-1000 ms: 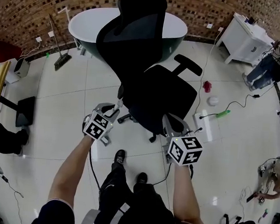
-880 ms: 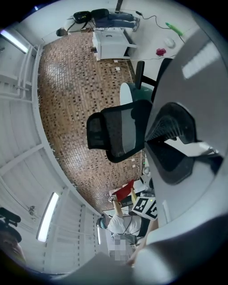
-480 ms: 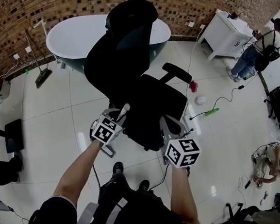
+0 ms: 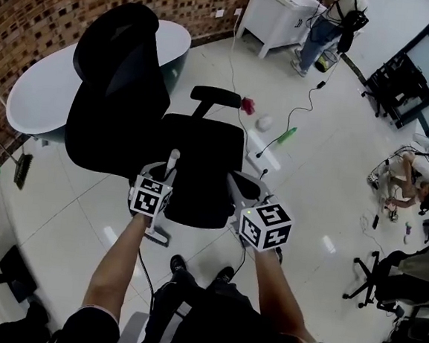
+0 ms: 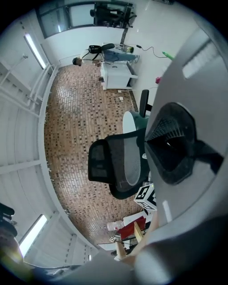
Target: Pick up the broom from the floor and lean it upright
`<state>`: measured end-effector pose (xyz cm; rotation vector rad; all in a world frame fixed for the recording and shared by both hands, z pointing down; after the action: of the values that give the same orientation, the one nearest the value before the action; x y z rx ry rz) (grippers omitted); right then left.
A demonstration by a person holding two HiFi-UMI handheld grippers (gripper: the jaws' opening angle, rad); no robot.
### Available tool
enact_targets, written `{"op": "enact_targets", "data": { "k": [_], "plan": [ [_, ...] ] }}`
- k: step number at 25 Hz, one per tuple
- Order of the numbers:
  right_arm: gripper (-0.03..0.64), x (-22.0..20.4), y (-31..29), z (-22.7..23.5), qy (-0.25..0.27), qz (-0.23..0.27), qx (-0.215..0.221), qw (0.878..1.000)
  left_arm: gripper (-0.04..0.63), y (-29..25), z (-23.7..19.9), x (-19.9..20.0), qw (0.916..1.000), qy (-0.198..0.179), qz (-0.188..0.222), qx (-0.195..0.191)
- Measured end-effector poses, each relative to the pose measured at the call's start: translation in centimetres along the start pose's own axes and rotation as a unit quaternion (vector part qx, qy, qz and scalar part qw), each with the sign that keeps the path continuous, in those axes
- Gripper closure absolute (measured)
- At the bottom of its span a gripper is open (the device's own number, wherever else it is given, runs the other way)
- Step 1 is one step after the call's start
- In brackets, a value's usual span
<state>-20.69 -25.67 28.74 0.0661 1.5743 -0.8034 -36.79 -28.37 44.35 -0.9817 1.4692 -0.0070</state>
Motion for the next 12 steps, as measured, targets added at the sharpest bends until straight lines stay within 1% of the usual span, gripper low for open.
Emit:
{"op": "enact_targets", "data": {
  "k": [3, 5, 12],
  "plan": [
    [0.611, -0.7, 0.7, 1.5, -0.005, -0.004, -0.025, 1.0, 0.499, -2.1, 0.3, 0.4, 0.9998, -0.001, 0.005, -0.02],
    [0.611, -1.2, 1.2, 2.6, -0.011, -0.007, -0.041, 0.999, 0.497, -3.4, 0.4, 0.6, 0.9997, -0.004, 0.005, -0.025],
    [0.611, -2.0, 2.0, 4.5, -0.024, -0.011, -0.063, 0.998, 0.495, -5.5, -0.5, 1.5, 0.9999, -0.001, 0.007, -0.012]
  ]
}}
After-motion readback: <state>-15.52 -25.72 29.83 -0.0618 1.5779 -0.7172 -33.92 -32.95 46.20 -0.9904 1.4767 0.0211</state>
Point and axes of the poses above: the fingertips, and each gripper's own axes: y backward along the fingers, z to its right, x out of its top, the point moved 1 cm from there along y, backward along the fingers, and after that the axes turned 11 degrees about -x, right-handed, at the moved point
